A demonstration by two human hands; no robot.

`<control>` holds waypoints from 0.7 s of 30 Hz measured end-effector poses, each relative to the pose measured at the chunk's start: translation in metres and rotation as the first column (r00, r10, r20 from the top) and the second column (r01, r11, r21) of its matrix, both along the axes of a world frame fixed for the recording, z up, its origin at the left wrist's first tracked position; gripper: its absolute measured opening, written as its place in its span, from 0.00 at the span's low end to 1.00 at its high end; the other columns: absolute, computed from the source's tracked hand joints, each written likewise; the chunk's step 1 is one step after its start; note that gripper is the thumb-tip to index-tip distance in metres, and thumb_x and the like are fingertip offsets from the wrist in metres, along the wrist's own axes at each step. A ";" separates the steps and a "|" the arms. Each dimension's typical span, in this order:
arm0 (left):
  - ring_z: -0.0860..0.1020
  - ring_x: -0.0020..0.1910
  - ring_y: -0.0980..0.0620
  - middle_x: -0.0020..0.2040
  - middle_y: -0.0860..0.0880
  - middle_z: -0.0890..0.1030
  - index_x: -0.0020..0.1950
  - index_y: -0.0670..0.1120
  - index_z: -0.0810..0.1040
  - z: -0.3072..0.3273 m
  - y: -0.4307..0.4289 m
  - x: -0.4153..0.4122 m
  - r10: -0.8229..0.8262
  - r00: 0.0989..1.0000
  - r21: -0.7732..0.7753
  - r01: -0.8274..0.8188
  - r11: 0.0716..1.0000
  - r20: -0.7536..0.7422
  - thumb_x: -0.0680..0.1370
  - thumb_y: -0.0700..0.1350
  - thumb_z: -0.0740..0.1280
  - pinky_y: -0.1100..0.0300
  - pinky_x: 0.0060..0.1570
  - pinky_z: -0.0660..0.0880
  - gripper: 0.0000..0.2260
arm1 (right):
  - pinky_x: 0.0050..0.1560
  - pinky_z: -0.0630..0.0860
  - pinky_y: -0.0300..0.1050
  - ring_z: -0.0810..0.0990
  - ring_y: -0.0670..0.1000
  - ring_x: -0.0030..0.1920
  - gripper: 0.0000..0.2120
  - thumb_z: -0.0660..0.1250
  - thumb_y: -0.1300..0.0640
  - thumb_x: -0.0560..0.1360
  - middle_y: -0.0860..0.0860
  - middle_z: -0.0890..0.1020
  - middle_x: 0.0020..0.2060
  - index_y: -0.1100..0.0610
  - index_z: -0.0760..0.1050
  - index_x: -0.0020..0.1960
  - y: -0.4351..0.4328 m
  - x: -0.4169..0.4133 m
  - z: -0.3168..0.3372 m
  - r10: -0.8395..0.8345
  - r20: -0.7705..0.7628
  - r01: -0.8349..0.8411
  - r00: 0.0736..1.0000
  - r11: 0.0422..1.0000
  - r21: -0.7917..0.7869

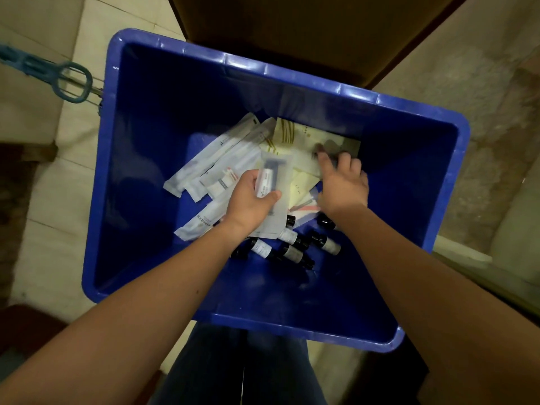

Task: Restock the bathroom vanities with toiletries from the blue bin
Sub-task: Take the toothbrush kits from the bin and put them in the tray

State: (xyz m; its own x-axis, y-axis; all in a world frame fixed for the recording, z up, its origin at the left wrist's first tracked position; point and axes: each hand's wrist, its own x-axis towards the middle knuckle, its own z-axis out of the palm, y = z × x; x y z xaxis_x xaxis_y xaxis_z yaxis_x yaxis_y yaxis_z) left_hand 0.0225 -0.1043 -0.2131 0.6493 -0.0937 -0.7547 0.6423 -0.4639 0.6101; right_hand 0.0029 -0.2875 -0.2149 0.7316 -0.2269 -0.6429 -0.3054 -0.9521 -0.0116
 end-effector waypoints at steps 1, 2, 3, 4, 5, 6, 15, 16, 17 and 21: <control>0.78 0.51 0.53 0.53 0.50 0.78 0.59 0.51 0.69 0.000 0.000 0.000 0.001 1.000 0.002 -0.001 1.000 -0.001 0.75 0.43 0.72 0.59 0.50 0.77 0.17 | 0.58 0.70 0.57 0.64 0.61 0.63 0.39 0.69 0.52 0.74 0.59 0.64 0.64 0.47 0.50 0.77 0.000 0.000 -0.001 0.006 0.003 -0.006 1.000 1.000 -0.004; 0.78 0.51 0.52 0.54 0.49 0.78 0.60 0.50 0.69 0.001 0.000 0.001 0.003 1.000 0.003 -0.003 1.000 -0.001 0.75 0.43 0.72 0.59 0.50 0.77 0.18 | 0.53 0.71 0.55 0.65 0.61 0.62 0.39 0.68 0.52 0.74 0.59 0.65 0.64 0.47 0.49 0.78 0.000 0.001 -0.002 0.015 0.000 -0.015 1.000 1.000 -0.006; 0.78 0.51 0.53 0.54 0.49 0.78 0.61 0.49 0.69 0.001 0.000 0.001 0.005 1.000 0.004 -0.005 1.000 -0.001 0.75 0.43 0.72 0.60 0.49 0.77 0.18 | 0.49 0.71 0.53 0.65 0.61 0.62 0.40 0.68 0.52 0.75 0.59 0.65 0.64 0.46 0.48 0.78 0.000 0.001 -0.003 0.025 -0.007 -0.025 1.000 1.000 -0.008; 0.77 0.51 0.53 0.54 0.48 0.78 0.61 0.49 0.70 0.001 0.000 0.001 0.005 1.000 0.006 -0.005 1.000 -0.001 0.75 0.43 0.72 0.62 0.48 0.76 0.18 | 0.46 0.70 0.52 0.65 0.61 0.62 0.40 0.68 0.53 0.75 0.59 0.65 0.64 0.46 0.47 0.78 0.000 0.001 -0.003 0.031 -0.014 -0.031 0.999 0.999 -0.009; 0.77 0.50 0.54 0.54 0.49 0.78 0.61 0.49 0.70 0.002 0.000 0.001 0.006 1.000 0.008 -0.006 1.000 0.001 0.75 0.43 0.72 0.63 0.46 0.75 0.18 | 0.44 0.69 0.52 0.66 0.61 0.62 0.41 0.68 0.53 0.75 0.59 0.65 0.64 0.46 0.46 0.78 -0.001 0.002 -0.004 0.036 -0.019 -0.036 0.999 0.999 -0.012; 0.77 0.50 0.54 0.53 0.49 0.78 0.61 0.49 0.70 0.002 0.000 0.001 0.006 1.000 0.012 -0.006 1.000 0.002 0.75 0.43 0.72 0.64 0.45 0.75 0.18 | 0.43 0.68 0.51 0.66 0.61 0.62 0.41 0.68 0.54 0.75 0.60 0.66 0.64 0.47 0.46 0.78 0.000 0.002 -0.005 0.039 -0.021 -0.039 0.999 0.999 -0.015; 0.77 0.47 0.57 0.51 0.50 0.77 0.58 0.51 0.68 0.012 0.000 0.002 0.017 1.000 0.018 -0.017 1.000 0.005 0.75 0.43 0.72 0.67 0.40 0.74 0.17 | 0.42 0.68 0.50 0.69 0.60 0.62 0.39 0.66 0.58 0.77 0.61 0.68 0.65 0.49 0.45 0.79 0.005 0.000 0.006 0.041 -0.046 -0.040 0.998 0.999 0.019; 0.77 0.46 0.59 0.51 0.51 0.77 0.58 0.51 0.68 0.015 0.000 0.002 0.019 1.000 0.016 -0.019 1.000 0.006 0.75 0.43 0.72 0.69 0.39 0.74 0.17 | 0.43 0.70 0.51 0.69 0.60 0.62 0.38 0.65 0.58 0.78 0.61 0.67 0.67 0.49 0.45 0.79 0.006 -0.001 0.010 0.028 -0.054 -0.026 0.998 0.999 0.039; 0.77 0.46 0.59 0.50 0.52 0.77 0.59 0.51 0.68 0.018 0.000 0.002 0.021 1.000 0.015 -0.022 1.000 0.006 0.75 0.43 0.72 0.70 0.38 0.73 0.17 | 0.45 0.72 0.51 0.69 0.61 0.63 0.37 0.64 0.58 0.79 0.62 0.66 0.68 0.50 0.46 0.80 0.007 -0.001 0.014 0.016 -0.064 -0.012 0.998 0.998 0.058; 0.76 0.46 0.57 0.54 0.49 0.77 0.64 0.45 0.69 0.035 0.002 0.004 0.020 1.000 0.038 -0.021 0.999 0.019 0.75 0.43 0.72 0.69 0.38 0.73 0.20 | 0.50 0.73 0.53 0.71 0.61 0.61 0.30 0.60 0.58 0.79 0.61 0.67 0.67 0.52 0.52 0.78 0.013 -0.003 0.036 -0.093 -0.087 0.108 0.992 0.975 0.193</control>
